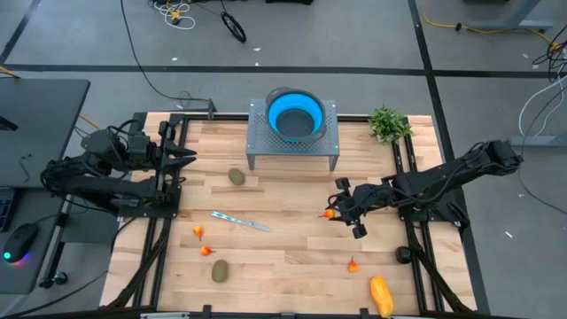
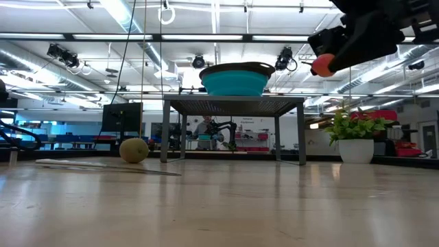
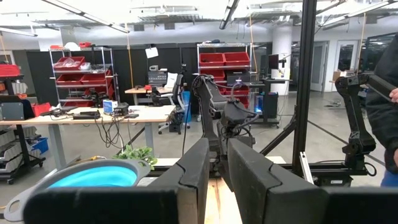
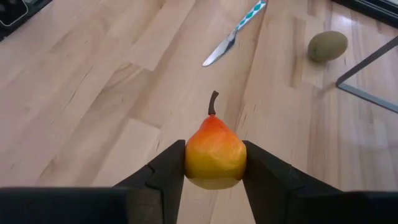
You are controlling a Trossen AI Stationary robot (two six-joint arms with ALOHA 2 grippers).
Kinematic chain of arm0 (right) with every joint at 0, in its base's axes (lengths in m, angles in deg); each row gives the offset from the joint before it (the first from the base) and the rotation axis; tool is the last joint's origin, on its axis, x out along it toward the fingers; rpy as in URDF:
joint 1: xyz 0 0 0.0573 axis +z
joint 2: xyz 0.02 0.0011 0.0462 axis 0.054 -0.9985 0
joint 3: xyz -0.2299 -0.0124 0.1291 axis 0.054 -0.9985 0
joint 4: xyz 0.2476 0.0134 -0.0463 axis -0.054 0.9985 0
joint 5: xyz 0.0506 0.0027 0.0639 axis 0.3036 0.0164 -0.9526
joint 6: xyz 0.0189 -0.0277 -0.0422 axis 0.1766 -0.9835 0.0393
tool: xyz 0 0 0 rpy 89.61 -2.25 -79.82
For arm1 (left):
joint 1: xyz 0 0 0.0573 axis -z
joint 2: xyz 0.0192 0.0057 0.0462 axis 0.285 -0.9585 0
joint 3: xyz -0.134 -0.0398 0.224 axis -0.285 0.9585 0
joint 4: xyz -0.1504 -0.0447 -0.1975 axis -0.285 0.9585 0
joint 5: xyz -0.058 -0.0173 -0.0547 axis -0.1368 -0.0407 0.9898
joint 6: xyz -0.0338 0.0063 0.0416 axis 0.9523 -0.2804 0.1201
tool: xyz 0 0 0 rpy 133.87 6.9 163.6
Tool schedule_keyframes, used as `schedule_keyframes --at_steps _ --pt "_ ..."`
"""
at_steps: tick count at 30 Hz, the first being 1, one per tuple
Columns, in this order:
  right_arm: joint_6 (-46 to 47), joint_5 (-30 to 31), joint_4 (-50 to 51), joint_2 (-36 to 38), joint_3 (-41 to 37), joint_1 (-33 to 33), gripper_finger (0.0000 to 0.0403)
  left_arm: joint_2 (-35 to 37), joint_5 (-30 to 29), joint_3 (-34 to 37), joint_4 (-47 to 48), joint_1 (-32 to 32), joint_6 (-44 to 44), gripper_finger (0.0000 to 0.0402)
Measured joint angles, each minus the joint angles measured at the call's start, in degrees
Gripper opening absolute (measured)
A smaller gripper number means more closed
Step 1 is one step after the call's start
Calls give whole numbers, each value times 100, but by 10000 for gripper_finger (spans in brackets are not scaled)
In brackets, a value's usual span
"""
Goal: Pick & Place Fruit
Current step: Put the peach into the blue bin
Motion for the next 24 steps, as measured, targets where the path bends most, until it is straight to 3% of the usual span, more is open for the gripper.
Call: schedule_keyframes --at_steps 24 --pt "-147 -4 -196 527 7 -856 150 0 0 -1 0 0 0 68"
